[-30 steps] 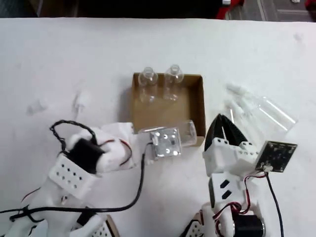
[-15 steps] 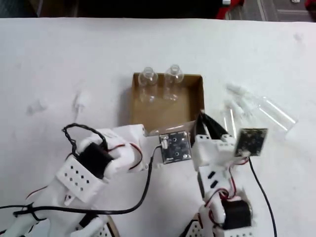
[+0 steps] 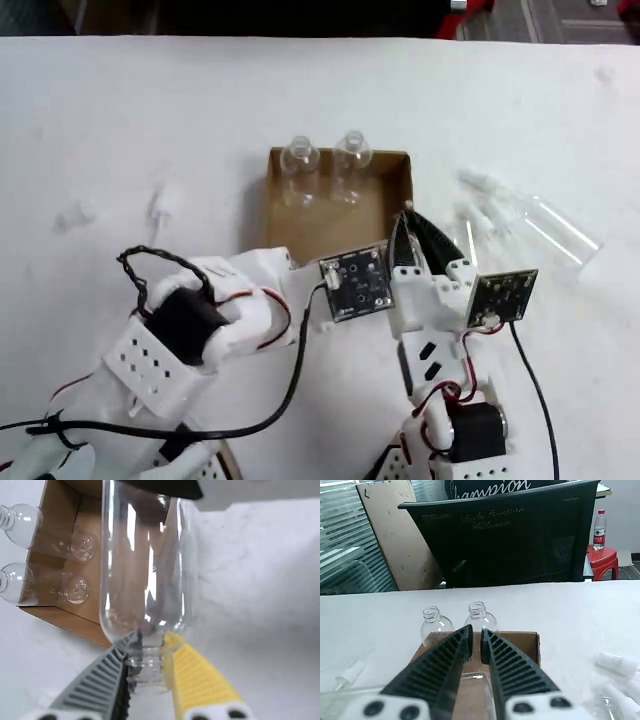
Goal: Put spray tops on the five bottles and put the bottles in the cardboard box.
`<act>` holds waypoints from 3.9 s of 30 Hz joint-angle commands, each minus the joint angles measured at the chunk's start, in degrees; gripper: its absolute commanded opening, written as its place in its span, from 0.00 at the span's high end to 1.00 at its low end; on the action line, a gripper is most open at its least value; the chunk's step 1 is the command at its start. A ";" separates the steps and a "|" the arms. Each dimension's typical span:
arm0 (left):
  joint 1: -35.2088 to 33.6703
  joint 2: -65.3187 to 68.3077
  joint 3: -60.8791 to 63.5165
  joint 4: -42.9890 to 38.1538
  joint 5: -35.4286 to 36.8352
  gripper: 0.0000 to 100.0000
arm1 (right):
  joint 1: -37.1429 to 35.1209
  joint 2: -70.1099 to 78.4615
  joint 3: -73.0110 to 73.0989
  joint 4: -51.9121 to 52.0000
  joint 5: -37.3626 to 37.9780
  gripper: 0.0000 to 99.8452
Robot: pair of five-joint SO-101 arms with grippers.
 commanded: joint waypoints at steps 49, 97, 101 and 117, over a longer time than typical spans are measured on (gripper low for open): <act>-68.00 -6.64 -10.64 17.49 -4.40 0.98 | -0.31 0.57 2.64 -0.48 5.80 0.98; -85.23 68.18 -36.92 -9.05 12.75 0.76 | -0.57 0.57 6.77 -6.90 10.37 0.98; -87.16 68.70 -39.65 -7.12 8.62 0.76 | -0.57 0.57 6.77 -6.90 10.37 0.98; -85.67 69.23 -39.12 -5.27 -0.44 0.76 | -0.31 0.57 6.77 -6.90 10.37 0.98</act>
